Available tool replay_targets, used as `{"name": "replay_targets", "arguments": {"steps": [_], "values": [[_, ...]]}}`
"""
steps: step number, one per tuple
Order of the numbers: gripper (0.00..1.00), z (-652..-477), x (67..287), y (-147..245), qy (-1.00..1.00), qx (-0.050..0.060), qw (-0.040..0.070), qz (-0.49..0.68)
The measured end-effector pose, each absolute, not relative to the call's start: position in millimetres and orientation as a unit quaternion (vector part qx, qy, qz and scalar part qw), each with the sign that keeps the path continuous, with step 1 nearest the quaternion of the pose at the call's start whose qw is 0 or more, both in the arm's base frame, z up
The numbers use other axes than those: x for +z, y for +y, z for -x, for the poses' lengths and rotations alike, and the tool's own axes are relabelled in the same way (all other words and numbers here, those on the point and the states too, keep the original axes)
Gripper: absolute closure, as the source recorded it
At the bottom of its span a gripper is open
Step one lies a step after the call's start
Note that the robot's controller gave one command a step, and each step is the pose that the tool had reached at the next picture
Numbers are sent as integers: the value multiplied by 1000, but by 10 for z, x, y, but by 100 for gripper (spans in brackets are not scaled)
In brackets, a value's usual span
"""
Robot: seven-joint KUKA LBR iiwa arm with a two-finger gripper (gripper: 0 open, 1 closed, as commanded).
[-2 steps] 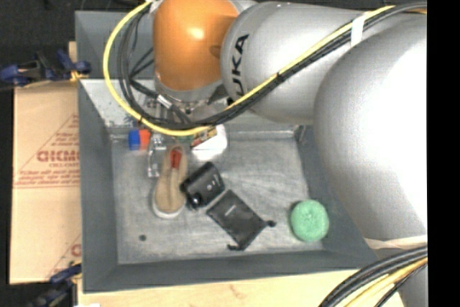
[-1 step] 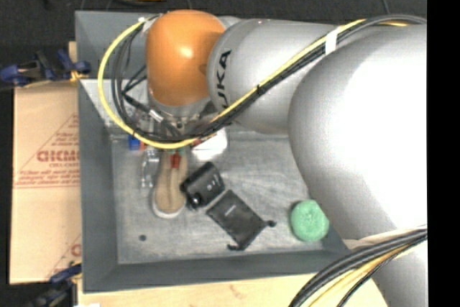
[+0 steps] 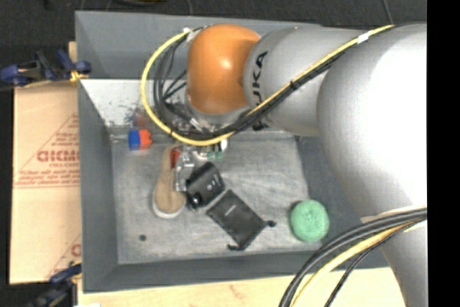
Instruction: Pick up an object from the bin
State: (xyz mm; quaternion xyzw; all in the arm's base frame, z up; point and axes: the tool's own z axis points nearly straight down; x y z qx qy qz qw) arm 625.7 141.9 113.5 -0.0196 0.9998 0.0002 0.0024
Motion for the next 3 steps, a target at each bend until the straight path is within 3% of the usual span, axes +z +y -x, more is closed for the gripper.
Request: {"name": "replay_targets", "arguments": {"steps": [1,2,3], "values": [[100,-6391,823,1876,1000,2,11,2],[100,-6391,822,1876,1000,2,11,2],[100,-6381,1245,1829,1000,-1,0,12]]}}
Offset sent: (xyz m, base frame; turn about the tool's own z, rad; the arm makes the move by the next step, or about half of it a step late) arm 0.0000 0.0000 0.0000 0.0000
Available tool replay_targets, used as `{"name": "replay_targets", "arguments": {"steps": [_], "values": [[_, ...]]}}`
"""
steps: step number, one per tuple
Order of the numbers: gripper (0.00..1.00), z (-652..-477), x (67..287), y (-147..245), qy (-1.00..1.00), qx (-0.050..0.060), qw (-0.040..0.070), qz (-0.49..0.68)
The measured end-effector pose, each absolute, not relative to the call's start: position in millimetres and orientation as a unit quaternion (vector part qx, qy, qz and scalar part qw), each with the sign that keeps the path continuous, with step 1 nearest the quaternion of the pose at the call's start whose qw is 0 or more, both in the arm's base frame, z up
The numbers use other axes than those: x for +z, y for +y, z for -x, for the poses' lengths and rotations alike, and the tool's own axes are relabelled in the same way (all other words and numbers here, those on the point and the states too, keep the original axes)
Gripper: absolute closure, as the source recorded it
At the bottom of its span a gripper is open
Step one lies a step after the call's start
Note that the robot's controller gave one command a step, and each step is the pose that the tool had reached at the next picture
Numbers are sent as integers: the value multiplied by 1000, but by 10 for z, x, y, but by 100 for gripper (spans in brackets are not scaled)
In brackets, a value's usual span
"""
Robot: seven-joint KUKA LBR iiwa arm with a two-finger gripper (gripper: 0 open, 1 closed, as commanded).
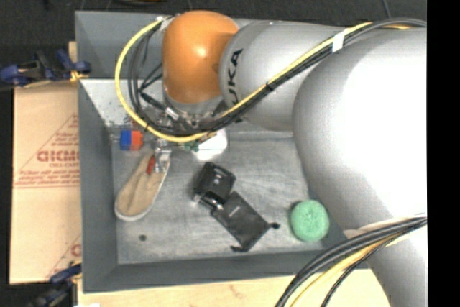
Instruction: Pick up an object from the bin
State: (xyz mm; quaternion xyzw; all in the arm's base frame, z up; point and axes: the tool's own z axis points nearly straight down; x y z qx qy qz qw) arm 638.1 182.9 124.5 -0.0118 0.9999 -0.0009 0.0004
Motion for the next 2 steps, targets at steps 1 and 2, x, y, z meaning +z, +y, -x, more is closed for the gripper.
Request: {"name": "replay_targets", "arguments": {"steps": [1,2], "values": [[100,-6398,1579,1718,1000,1,5,5],[100,-6379,1684,1743,1000,0,2,6]]}}
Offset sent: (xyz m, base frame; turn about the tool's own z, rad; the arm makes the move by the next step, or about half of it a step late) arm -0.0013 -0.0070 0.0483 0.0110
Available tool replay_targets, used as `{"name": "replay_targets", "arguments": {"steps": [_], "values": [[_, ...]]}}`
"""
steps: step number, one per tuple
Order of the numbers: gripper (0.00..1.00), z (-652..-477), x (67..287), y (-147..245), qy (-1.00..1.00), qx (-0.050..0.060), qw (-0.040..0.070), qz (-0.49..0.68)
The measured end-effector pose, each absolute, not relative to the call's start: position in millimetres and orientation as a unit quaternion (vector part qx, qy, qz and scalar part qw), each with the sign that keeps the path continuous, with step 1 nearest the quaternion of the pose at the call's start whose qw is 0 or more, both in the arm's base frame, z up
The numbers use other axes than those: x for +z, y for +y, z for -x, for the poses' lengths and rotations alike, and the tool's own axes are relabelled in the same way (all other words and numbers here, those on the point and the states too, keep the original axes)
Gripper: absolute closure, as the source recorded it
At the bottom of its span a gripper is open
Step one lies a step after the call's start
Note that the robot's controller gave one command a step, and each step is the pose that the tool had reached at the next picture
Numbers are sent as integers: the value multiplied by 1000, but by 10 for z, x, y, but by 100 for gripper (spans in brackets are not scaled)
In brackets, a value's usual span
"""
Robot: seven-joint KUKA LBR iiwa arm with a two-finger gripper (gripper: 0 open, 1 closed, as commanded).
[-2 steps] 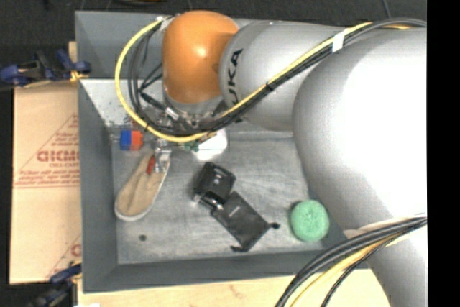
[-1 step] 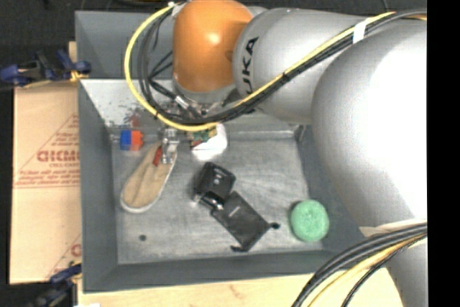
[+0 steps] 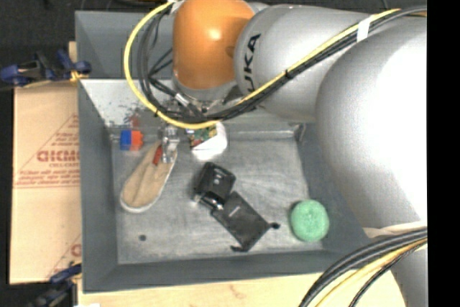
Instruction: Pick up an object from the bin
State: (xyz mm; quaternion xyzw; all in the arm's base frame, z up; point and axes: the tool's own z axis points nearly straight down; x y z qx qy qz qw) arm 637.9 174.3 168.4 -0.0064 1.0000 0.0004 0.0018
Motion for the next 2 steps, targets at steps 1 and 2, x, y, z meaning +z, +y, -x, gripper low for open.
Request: {"name": "replay_targets", "arguments": {"steps": [1,2], "values": [[100,-6263,1716,1699,999,0,1,-46],[100,-6341,1545,1844,990,0,3,-139]]}}
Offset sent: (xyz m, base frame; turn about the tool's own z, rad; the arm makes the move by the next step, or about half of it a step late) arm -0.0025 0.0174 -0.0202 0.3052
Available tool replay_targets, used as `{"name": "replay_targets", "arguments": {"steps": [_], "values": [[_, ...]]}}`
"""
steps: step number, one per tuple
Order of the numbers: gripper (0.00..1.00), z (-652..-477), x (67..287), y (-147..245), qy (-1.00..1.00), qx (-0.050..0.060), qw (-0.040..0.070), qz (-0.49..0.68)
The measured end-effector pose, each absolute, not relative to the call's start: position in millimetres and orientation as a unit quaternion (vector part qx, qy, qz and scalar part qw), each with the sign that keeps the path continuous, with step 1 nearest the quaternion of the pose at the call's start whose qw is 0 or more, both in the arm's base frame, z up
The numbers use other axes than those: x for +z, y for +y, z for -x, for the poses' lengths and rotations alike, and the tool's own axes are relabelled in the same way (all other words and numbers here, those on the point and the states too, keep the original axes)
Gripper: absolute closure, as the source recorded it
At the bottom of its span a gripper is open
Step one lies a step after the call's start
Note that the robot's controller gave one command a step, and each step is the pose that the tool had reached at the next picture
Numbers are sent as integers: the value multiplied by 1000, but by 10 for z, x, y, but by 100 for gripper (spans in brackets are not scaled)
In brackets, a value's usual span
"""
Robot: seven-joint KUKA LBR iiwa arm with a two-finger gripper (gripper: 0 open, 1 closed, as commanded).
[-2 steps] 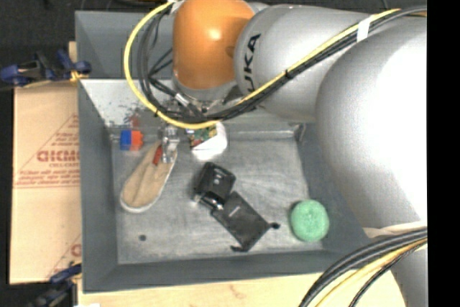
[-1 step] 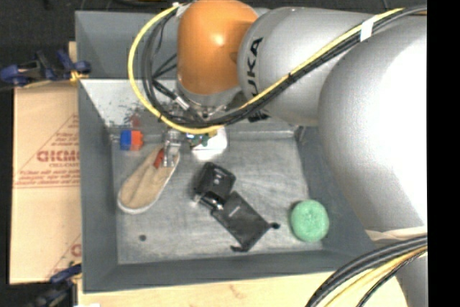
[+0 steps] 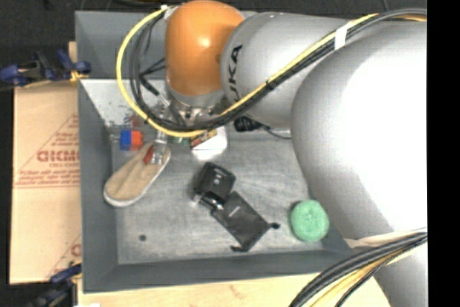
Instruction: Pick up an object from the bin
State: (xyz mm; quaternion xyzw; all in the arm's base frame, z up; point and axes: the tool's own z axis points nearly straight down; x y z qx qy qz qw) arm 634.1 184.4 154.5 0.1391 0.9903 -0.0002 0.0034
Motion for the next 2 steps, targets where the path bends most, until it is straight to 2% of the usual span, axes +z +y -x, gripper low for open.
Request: {"name": "replay_targets", "arguments": {"steps": [1,2], "values": [[100,-6021,1636,1715,992,-1,0,-125],[100,-6104,1674,1770,993,-1,0,-116]]}}
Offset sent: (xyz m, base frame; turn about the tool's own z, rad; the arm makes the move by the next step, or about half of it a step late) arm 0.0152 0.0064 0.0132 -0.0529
